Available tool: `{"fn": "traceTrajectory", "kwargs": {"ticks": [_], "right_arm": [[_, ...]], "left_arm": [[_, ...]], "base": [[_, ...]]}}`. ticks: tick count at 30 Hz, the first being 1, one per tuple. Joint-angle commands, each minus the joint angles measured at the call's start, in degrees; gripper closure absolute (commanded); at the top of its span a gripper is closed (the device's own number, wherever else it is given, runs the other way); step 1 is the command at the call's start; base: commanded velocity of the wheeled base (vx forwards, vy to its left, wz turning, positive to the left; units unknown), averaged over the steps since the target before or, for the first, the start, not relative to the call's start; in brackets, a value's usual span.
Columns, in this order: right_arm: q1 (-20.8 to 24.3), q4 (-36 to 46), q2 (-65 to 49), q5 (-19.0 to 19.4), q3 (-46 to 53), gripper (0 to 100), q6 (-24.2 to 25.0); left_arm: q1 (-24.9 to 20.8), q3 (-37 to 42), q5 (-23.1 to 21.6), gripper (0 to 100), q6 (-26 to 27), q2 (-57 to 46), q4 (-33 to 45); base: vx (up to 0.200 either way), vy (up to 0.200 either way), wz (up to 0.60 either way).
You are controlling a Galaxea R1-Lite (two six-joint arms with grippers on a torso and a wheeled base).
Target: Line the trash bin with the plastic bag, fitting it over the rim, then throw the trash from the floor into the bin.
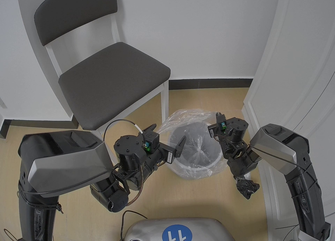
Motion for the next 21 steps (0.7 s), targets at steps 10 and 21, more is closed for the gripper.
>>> {"fn": "traceTrajectory", "kwargs": {"ticks": [10, 21], "right_arm": [[-3.5, 11.8, 6.4, -4.3, -20.9, 100, 8.7], [-4.3, 14.8, 14.4, -4.4, -35.5, 100, 9.3]], "left_arm": [[0.6, -4.3, 0.0, 0, 0.0, 3.4, 0.2], [0.3, -10.1, 3.4, 0, 0.0, 9.0, 0.2]], "base": [[0.0, 0.0, 0.0], [0.0, 0.0, 0.0]]}}
